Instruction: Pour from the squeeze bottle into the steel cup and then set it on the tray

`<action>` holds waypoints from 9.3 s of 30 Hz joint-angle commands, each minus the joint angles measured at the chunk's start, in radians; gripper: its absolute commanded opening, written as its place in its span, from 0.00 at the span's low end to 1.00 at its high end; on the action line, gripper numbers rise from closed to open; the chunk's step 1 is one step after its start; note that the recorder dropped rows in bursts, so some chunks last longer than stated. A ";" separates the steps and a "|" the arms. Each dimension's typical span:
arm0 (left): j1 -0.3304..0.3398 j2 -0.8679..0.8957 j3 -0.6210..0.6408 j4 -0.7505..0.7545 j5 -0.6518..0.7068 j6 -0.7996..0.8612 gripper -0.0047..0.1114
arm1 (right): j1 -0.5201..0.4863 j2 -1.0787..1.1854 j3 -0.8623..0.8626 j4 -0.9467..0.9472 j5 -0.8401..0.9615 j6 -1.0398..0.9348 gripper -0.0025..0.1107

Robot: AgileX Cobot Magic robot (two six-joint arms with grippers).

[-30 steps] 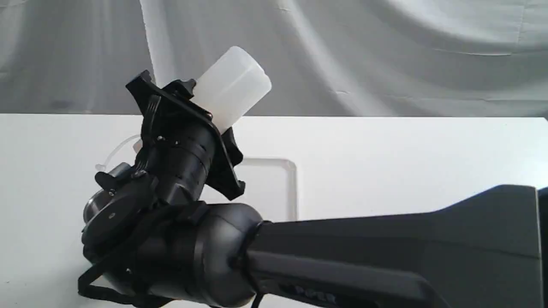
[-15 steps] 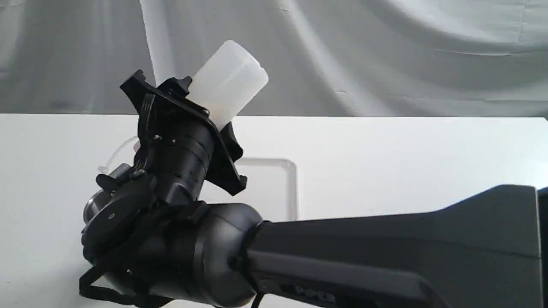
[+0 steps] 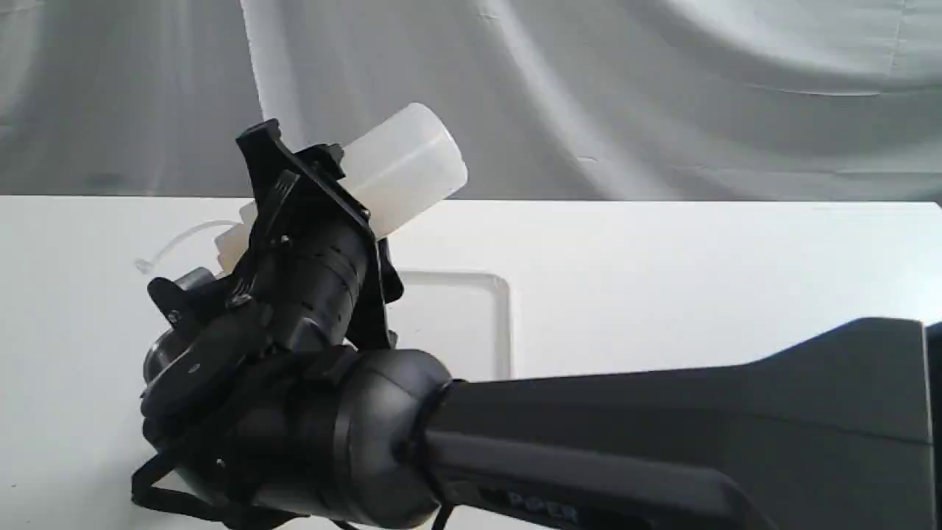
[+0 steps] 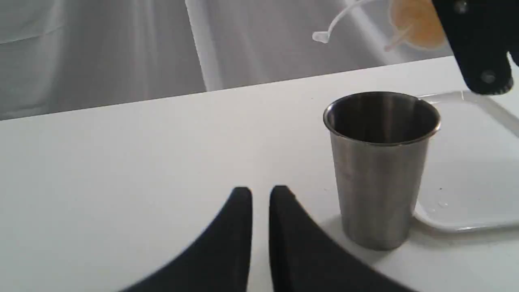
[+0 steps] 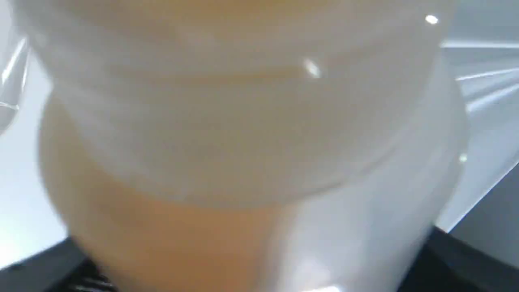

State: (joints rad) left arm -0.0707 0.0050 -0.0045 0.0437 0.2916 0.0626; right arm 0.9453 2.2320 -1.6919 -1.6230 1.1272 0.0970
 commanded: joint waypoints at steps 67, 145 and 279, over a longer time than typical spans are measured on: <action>-0.003 -0.005 0.004 0.001 -0.007 -0.002 0.11 | -0.199 -0.668 0.515 0.155 -0.425 1.381 0.53; -0.003 -0.005 0.004 0.001 -0.007 -0.002 0.11 | -0.457 -0.142 0.515 1.610 -1.571 -0.127 0.53; -0.003 -0.005 0.004 0.001 -0.007 -0.002 0.11 | -0.496 -1.421 1.172 1.729 -1.308 -0.245 0.02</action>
State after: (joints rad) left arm -0.0707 0.0050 -0.0045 0.0437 0.2916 0.0626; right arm 0.4681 0.8474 -0.5276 0.1027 -0.2385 -0.1288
